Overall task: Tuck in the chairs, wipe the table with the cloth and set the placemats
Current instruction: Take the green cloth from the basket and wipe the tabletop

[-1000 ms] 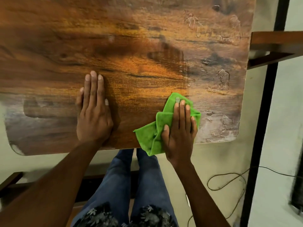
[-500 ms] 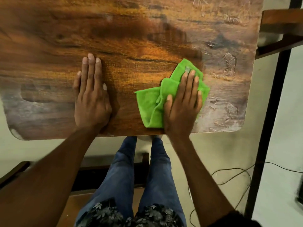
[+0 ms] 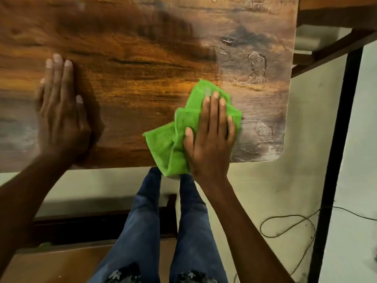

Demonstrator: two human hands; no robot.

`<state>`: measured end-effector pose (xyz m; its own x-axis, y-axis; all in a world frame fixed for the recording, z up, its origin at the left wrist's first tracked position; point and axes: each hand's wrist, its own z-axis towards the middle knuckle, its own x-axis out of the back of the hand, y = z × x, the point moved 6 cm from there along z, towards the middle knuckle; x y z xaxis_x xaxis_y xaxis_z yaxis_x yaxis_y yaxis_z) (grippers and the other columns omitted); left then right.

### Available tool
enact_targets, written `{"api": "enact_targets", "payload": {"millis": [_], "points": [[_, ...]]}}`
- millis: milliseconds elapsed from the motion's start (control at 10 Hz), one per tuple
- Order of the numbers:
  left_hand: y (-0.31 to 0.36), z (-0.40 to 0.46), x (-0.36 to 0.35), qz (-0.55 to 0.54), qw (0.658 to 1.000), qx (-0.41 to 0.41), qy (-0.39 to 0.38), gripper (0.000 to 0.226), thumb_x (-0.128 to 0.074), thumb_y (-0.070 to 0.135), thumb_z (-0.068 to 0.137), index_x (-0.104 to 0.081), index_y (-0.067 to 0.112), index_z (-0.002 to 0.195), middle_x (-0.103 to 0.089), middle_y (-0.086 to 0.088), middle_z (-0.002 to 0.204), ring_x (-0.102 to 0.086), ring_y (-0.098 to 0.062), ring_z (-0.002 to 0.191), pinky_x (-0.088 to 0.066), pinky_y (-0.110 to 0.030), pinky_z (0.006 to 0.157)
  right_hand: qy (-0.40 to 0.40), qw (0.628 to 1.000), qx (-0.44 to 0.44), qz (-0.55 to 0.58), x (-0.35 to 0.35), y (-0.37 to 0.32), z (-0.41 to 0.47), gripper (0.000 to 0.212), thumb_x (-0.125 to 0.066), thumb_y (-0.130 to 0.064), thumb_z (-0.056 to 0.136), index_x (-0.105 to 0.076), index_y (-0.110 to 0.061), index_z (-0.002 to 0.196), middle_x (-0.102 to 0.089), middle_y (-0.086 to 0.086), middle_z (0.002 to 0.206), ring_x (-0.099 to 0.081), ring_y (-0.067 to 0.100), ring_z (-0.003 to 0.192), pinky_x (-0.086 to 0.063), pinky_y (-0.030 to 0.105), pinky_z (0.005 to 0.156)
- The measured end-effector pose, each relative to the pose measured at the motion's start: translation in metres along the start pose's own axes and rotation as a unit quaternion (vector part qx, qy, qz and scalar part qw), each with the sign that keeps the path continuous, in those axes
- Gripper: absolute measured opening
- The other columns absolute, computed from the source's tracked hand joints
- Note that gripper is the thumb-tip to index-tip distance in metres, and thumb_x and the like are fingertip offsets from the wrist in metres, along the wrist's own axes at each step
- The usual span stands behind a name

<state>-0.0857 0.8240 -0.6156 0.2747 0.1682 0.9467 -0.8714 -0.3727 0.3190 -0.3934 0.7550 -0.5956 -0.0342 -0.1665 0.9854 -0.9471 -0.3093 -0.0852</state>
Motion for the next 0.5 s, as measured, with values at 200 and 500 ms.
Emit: {"api": "enact_targets", "payload": {"millis": [200,500], "points": [[0.003,-0.007,-0.003,0.038,0.996,-0.036,0.068,0.061,-0.026,0.025,0.112,-0.019,0.007,0.170,-0.012,-0.006,0.179,-0.018,-0.030,0.165,-0.022,-0.059,0.131,0.028,0.999,0.010,0.031,0.012,-0.013,0.094,0.080,-0.025,-0.055,0.110,-0.014,-0.001,0.167,-0.008,0.020,0.176,-0.005,0.034,0.165,-0.011,0.053,0.130],[0.162,-0.016,-0.013,-0.061,0.995,-0.073,-0.014,0.059,-0.034,0.022,0.115,-0.018,0.013,0.171,-0.014,-0.012,0.179,-0.010,-0.023,0.167,-0.012,-0.051,0.134,-0.019,0.999,0.023,0.013,0.003,0.046,-0.002,0.079,-0.028,-0.056,0.110,-0.008,-0.010,0.170,-0.003,0.009,0.179,-0.001,0.024,0.166,-0.013,0.050,0.131]]}}
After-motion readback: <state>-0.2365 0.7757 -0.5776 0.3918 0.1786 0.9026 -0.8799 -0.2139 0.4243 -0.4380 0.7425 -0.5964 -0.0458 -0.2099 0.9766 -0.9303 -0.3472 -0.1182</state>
